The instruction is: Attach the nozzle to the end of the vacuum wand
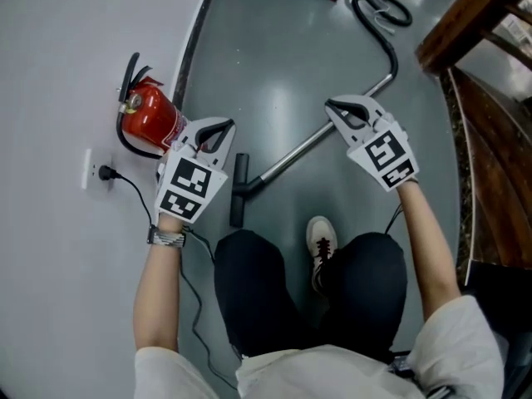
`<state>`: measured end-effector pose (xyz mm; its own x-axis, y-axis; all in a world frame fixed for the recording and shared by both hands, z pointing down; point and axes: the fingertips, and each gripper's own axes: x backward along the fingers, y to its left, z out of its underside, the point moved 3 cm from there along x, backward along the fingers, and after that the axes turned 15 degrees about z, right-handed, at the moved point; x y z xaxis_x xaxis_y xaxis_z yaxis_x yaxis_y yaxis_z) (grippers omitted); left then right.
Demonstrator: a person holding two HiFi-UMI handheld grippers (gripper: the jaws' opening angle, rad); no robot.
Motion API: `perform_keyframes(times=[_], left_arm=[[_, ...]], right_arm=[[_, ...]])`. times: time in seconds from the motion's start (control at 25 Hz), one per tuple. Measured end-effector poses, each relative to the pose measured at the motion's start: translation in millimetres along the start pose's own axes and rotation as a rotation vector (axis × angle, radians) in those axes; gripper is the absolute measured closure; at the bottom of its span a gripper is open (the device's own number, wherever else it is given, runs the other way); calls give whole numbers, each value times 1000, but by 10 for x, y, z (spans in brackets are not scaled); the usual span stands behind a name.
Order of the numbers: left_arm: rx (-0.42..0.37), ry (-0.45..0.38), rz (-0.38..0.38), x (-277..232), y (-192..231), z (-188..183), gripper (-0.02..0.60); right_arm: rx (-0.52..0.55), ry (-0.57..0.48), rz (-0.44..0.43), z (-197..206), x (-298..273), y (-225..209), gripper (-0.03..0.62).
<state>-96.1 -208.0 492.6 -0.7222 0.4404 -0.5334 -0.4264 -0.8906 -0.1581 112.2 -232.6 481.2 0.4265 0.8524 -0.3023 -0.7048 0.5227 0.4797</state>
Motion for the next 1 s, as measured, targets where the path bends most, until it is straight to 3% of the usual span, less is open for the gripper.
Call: perform_keyframes(times=[0.52, 0.76, 1.0], left_arm=[[39, -157, -76, 606, 148, -1277, 581], [72, -179, -75, 1086, 249, -2088, 581], [107, -204, -58, 1767, 284, -3071, 581]], right_arm=[[-73, -86, 50, -879, 534, -899, 566], [-127, -87, 54, -1639, 892, -1310, 566], [-200, -93, 73, -2696, 1484, -1793, 566]])
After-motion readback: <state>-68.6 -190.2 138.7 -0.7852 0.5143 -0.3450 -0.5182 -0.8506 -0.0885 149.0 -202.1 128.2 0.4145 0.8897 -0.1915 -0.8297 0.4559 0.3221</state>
